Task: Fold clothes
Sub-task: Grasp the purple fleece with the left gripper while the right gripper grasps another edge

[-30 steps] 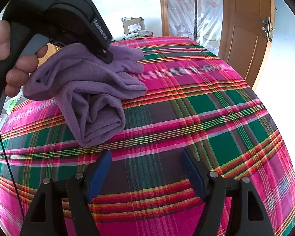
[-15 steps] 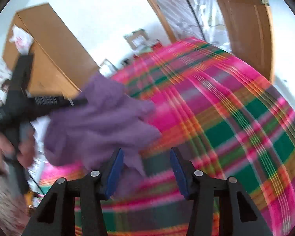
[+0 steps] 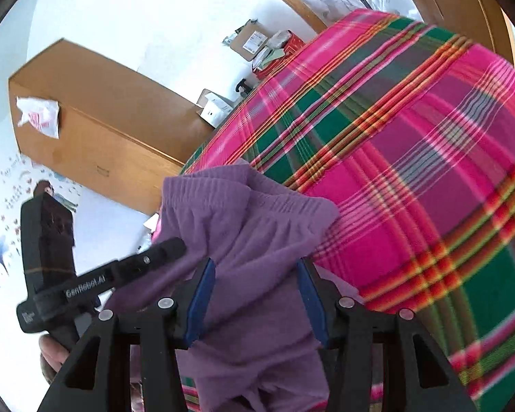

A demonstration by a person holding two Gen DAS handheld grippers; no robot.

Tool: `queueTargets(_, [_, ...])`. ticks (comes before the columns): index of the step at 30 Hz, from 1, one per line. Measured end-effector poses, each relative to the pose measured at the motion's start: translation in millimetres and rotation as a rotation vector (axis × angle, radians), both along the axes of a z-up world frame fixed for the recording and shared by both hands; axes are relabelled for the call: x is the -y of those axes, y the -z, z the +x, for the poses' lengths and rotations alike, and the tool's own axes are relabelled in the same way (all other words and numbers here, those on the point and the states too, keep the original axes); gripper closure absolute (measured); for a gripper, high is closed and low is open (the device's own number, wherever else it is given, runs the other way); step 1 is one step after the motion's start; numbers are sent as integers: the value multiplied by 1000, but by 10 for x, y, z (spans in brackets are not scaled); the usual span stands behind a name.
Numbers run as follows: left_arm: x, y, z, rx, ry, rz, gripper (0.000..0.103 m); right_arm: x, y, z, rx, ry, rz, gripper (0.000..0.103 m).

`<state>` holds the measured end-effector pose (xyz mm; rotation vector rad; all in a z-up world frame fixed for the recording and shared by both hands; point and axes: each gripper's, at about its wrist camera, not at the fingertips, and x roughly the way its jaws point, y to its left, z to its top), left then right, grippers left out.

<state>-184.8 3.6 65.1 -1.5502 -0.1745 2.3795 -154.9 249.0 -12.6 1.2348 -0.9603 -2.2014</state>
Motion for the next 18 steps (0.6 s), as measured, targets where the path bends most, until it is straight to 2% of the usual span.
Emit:
queueTargets(4, [51,93,-29,51,-9,42,83,30,112,-78,37,13,-52,51])
queueTargets(8, [76,145,-2,82,-28,102,84,125,134,-114,90,18,-13,53])
queueTargets(9, [78,134,13,80,-25,109,88,157,98,-114,78,16,16,66])
queueTargets(10, [80,120,29,80,-21,114,90,191,56,-122,66,13,51,85])
queueTargets(11, [90,108,47,80,-19,122,92,210,37,-128,65,14,73,92])
queueTargets(13, [125,85,81,78,-25,140,94,244,-63,-70,49,17,96,97])
queueTargets(18, [342,-43,225,43,-54,185,99,287,-431,144,-44,15,145,98])
